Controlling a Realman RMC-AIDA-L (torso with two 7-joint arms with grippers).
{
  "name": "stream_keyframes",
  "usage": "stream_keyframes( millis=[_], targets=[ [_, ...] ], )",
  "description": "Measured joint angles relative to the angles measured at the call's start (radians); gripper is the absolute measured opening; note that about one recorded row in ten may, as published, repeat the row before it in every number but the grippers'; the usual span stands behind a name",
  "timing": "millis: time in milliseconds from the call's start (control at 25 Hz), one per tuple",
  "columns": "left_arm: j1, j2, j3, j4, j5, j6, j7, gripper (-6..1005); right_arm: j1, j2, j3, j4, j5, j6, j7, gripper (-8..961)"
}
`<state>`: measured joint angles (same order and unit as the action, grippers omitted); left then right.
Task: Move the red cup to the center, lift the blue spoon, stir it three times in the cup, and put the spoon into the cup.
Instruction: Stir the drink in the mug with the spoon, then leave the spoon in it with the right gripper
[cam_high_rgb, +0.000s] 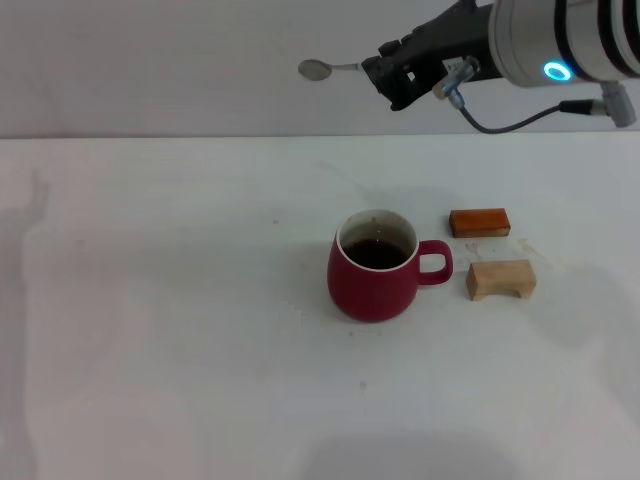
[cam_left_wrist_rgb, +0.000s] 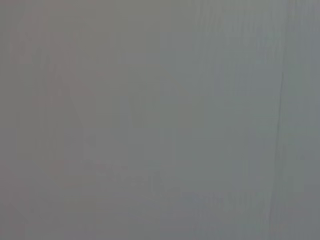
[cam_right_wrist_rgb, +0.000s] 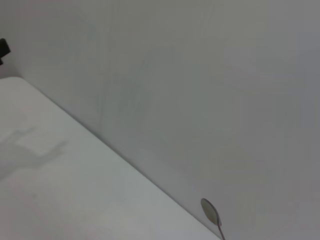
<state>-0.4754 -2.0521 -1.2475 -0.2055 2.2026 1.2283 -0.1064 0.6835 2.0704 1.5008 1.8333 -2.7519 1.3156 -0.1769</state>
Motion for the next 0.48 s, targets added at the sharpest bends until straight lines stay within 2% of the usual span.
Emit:
stream_keyframes(
  millis=[280,480],
  targets=[
    [-0.014,0.001,-0.021,0.008,0.003,-0.007,0.001,862,0.104,-0.004,0.049,-0.019,0.009,0.122,-0.039,138],
    [-0.018,0.001,-0.025,0.009,0.004,-0.007,0.002,862,0.143,-0.015,0.072,-0.046,0.018,0.166,-0.088,138]
  ],
)
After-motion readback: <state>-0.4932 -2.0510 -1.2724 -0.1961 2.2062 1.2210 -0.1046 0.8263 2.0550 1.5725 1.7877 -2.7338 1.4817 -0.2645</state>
